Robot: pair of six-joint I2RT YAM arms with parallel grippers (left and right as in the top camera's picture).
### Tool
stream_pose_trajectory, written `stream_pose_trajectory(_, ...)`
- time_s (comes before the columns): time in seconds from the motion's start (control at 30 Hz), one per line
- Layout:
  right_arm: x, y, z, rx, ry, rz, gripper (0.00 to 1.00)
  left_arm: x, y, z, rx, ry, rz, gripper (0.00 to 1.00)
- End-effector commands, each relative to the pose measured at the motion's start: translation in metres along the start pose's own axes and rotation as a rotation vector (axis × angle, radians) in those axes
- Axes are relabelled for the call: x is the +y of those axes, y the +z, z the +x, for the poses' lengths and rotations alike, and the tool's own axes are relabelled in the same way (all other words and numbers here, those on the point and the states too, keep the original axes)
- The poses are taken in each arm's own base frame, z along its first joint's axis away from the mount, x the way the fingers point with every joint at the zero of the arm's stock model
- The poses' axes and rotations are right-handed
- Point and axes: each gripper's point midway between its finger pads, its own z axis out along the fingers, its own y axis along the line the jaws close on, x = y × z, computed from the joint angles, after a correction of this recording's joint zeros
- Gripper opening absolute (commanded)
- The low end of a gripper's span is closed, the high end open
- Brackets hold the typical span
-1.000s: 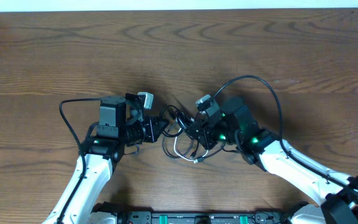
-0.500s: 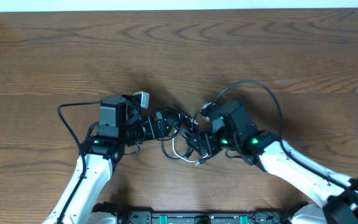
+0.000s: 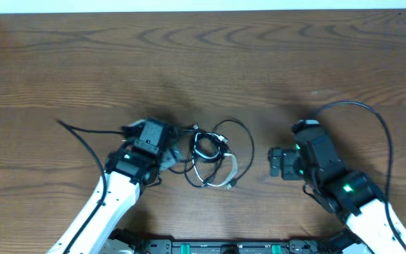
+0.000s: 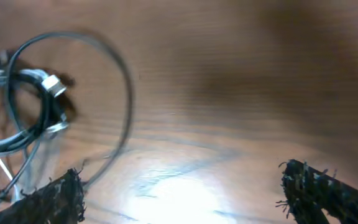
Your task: Untangle cables
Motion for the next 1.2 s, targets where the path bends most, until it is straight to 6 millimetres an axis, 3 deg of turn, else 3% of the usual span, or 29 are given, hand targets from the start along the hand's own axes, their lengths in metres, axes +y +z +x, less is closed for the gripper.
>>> stream_pose_trajectory(0.0, -0.018, -0.013, -0.012, -0.085, 0.062, 0.073, 0.99, -0.005, -0.018, -0.029, -0.116, -0.185, 0.002, 0.98)
stream_pose_trajectory(0.07, -0.016, -0.015, -0.015, -0.103, 0.096, 0.063, 0.99, -0.055, -0.022, -0.005, 0.077, -0.19, 0.247, 0.98)
stream_pose_trajectory(0.17, -0.016, -0.015, -0.017, -0.114, 0.16, 0.058, 0.99, -0.117, -0.039, 0.01, 0.225, -0.154, 0.541, 0.98)
stream_pose_trajectory(0.27, -0.017, -0.015, -0.014, -0.101, 0.168, 0.065, 0.99, -0.136, -0.036, 0.018, 0.273, -0.193, 0.576, 1.0)
stream_pose_trajectory(0.37, -0.021, -0.014, -0.008, -0.077, 0.163, 0.081, 0.99, -0.139, -0.022, 0.041, 0.366, -0.277, 0.5, 0.81)
stream_pose_trajectory(0.63, -0.027, -0.015, 0.002, -0.04, 0.155, 0.11, 0.99, -0.136, 0.022, 0.096, 0.484, -0.342, 0.279, 0.77)
stream_pose_trajectory(0.67, -0.027, -0.015, 0.002, -0.04, 0.155, 0.114, 0.99, -0.135, 0.027, 0.098, 0.487, -0.339, 0.263, 0.74)
stream_pose_trajectory(0.73, -0.03, -0.015, 0.003, -0.039, 0.153, 0.129, 0.99, -0.131, 0.036, 0.103, 0.494, -0.337, 0.228, 0.59)
stream_pose_trajectory(0.83, -0.032, -0.015, 0.003, -0.039, 0.153, 0.137, 0.99, -0.126, 0.045, 0.104, 0.482, -0.335, 0.191, 0.56)
stream_pose_trajectory(0.97, -0.032, -0.015, 0.004, -0.035, 0.152, 0.139, 0.99, -0.128, 0.035, 0.098, 0.467, -0.303, 0.231, 0.56)
stream_pose_trajectory(1.17, -0.033, -0.015, 0.006, -0.029, 0.15, 0.143, 0.99, -0.123, -0.009, 0.065, 0.354, -0.296, 0.348, 0.59)
